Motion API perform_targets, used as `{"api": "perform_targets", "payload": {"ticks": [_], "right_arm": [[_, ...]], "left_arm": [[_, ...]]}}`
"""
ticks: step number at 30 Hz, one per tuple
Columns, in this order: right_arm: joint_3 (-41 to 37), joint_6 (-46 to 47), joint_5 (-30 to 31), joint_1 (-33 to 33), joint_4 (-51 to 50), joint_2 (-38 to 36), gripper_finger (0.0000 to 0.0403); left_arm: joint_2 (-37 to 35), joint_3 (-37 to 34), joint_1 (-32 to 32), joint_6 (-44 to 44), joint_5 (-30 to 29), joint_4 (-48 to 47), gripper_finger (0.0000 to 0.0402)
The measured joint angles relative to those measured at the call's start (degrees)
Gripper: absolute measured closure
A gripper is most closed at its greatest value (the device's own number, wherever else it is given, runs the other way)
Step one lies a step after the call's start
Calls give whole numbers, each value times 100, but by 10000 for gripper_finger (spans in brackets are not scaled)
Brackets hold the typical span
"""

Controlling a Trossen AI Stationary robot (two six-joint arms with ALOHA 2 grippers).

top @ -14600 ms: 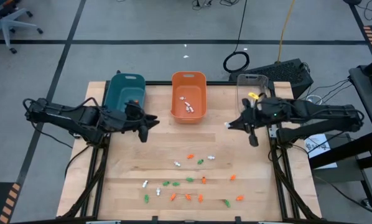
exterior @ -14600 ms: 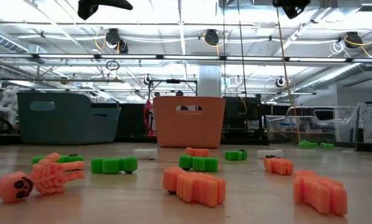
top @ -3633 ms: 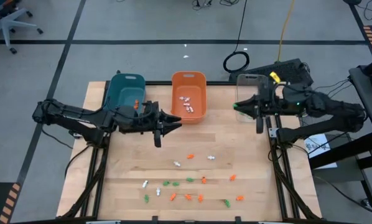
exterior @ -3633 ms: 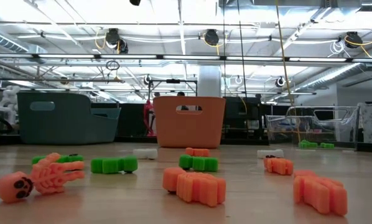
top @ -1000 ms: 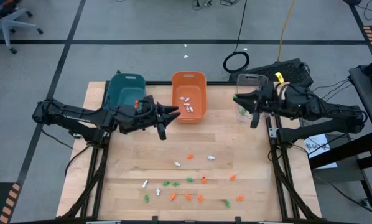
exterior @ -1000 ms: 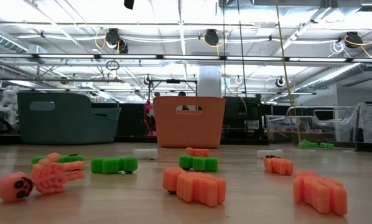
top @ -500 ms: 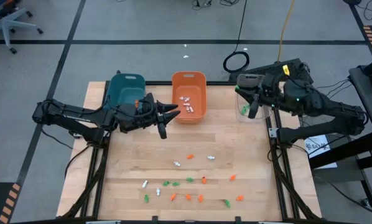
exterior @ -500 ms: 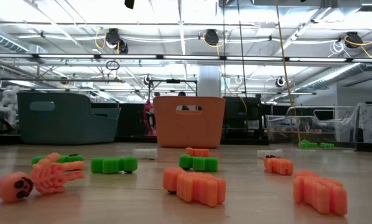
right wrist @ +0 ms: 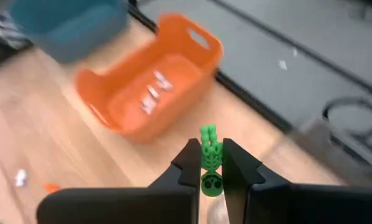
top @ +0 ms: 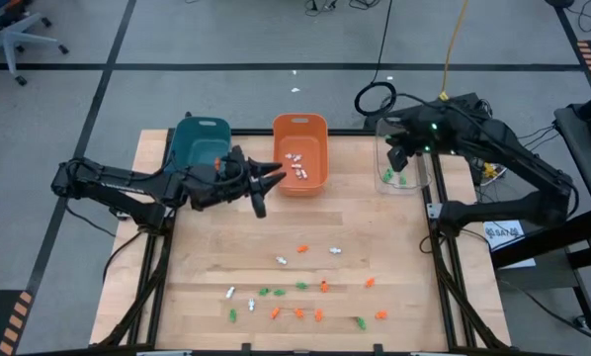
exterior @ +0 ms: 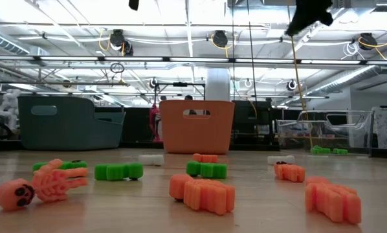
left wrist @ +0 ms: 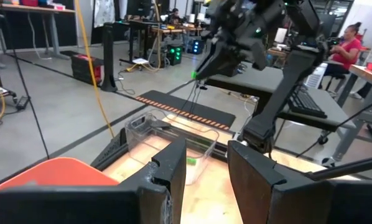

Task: Sort Halloween decoration
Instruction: Put the green skeleton toy into the transparent bin

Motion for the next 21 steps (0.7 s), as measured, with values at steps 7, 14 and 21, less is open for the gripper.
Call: {"api": "perform_targets", "payload": {"ticks": [7,14,21], "right_arm": [[-49,-643,-473,-1076,-566,487,386],[-691,-1018,-742,-1727,-434,933,386],[-1992,-518,-742,-2162,485,1025,378]], "left_arm": [[0,-1,121,-18,-8,-22,285],[0,-1,121,-20,-19,-37,285],[0,-1,117,-87,-19,-33,285]]}}
